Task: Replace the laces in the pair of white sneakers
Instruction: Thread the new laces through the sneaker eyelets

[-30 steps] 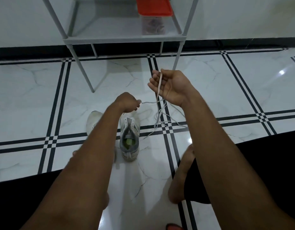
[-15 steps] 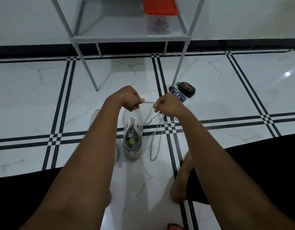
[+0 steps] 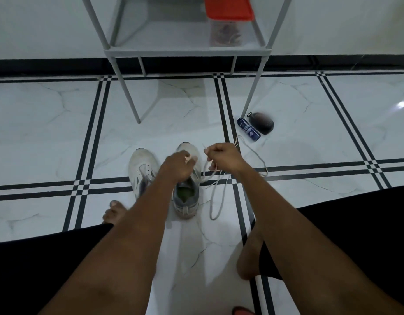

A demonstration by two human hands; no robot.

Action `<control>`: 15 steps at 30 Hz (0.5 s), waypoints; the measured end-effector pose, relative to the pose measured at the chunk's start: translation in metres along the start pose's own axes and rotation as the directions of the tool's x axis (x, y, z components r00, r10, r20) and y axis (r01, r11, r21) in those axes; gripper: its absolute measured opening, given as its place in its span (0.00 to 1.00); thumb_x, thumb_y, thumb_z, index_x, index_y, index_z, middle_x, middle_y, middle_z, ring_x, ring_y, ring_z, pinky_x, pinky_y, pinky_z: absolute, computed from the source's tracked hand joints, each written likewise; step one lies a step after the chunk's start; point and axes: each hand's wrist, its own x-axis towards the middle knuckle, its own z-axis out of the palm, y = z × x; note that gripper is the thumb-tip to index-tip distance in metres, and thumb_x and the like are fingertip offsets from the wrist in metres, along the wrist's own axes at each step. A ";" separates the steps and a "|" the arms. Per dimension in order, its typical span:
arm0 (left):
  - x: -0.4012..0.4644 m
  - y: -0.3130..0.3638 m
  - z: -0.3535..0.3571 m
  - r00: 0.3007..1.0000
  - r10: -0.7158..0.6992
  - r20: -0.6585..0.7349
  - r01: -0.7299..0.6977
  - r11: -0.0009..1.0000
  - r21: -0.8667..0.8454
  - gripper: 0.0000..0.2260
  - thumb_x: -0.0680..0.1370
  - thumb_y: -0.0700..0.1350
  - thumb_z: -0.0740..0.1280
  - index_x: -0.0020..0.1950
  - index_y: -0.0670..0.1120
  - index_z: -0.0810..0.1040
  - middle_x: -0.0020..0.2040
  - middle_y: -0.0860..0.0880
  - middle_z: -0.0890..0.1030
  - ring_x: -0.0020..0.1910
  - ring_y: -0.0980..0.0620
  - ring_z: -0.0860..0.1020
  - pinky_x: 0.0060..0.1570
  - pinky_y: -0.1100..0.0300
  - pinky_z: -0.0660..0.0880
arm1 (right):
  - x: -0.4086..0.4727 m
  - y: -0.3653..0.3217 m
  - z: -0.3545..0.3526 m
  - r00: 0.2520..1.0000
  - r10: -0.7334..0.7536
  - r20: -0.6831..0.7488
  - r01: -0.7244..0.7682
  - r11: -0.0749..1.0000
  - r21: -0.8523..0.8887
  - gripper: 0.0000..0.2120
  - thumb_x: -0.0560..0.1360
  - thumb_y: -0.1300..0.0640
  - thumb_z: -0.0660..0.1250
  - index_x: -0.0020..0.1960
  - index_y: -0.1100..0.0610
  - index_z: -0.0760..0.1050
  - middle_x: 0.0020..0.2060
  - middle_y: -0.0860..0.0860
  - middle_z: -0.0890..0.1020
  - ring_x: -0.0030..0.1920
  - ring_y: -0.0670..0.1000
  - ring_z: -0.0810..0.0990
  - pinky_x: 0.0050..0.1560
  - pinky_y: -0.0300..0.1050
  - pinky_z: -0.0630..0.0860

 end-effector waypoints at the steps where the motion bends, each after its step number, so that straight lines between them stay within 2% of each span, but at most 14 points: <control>1: -0.006 -0.012 0.014 0.999 -0.005 0.051 0.002 0.999 0.054 0.21 0.82 0.61 0.60 0.66 0.48 0.76 0.65 0.45 0.79 0.64 0.40 0.78 0.62 0.47 0.75 | -0.001 0.007 0.002 1.000 0.004 -0.016 -0.005 0.999 -0.034 0.09 0.82 0.56 0.72 0.50 0.64 0.84 0.39 0.55 0.84 0.32 0.50 0.81 0.37 0.44 0.83; 3: -0.017 -0.027 0.035 0.997 0.005 0.080 -0.019 0.986 0.167 0.20 0.82 0.58 0.62 0.66 0.45 0.75 0.66 0.44 0.75 0.64 0.38 0.75 0.62 0.45 0.75 | 0.001 0.023 0.008 0.999 0.006 -0.045 -0.011 0.994 -0.110 0.11 0.81 0.53 0.74 0.47 0.61 0.85 0.36 0.51 0.83 0.32 0.44 0.80 0.34 0.39 0.79; 5: -0.025 -0.029 0.043 0.998 0.014 0.062 -0.027 0.976 0.218 0.22 0.80 0.57 0.63 0.66 0.43 0.75 0.65 0.43 0.71 0.63 0.38 0.75 0.61 0.42 0.76 | 0.002 0.035 0.015 0.999 -0.002 -0.049 -0.008 0.981 -0.193 0.12 0.79 0.50 0.74 0.43 0.58 0.85 0.34 0.47 0.84 0.33 0.42 0.81 0.39 0.39 0.78; 7: -0.032 -0.028 0.044 0.998 -0.038 0.057 0.027 0.982 0.189 0.23 0.78 0.58 0.66 0.65 0.43 0.75 0.64 0.45 0.69 0.62 0.40 0.76 0.60 0.42 0.77 | 0.002 0.044 0.024 1.000 0.006 -0.018 -0.010 0.958 -0.287 0.12 0.79 0.49 0.74 0.44 0.57 0.86 0.38 0.48 0.87 0.42 0.46 0.85 0.48 0.44 0.81; 9: -0.038 -0.030 0.047 0.996 -0.061 0.058 0.051 0.984 0.172 0.24 0.76 0.59 0.68 0.65 0.44 0.74 0.63 0.45 0.69 0.61 0.40 0.77 0.60 0.43 0.77 | -0.001 0.050 0.032 1.000 -0.005 0.019 0.012 0.924 -0.382 0.12 0.80 0.51 0.73 0.47 0.59 0.87 0.41 0.49 0.87 0.45 0.50 0.85 0.49 0.45 0.79; 11: -0.043 -0.036 0.051 0.996 -0.081 0.032 0.077 0.990 0.117 0.26 0.75 0.60 0.68 0.66 0.46 0.73 0.63 0.43 0.70 0.62 0.39 0.77 0.61 0.45 0.77 | -0.002 0.054 0.040 0.998 -0.038 0.048 0.055 0.887 -0.459 0.11 0.80 0.54 0.72 0.49 0.61 0.87 0.43 0.51 0.87 0.46 0.50 0.84 0.49 0.43 0.76; 15: -0.040 -0.041 0.060 0.995 -0.086 -0.043 0.089 0.993 0.080 0.26 0.76 0.63 0.66 0.67 0.47 0.76 0.63 0.42 0.72 0.61 0.38 0.78 0.60 0.45 0.77 | 0.002 0.065 0.050 0.992 -0.095 0.084 0.126 0.800 -0.586 0.10 0.80 0.53 0.71 0.51 0.57 0.88 0.51 0.52 0.88 0.53 0.52 0.85 0.56 0.46 0.79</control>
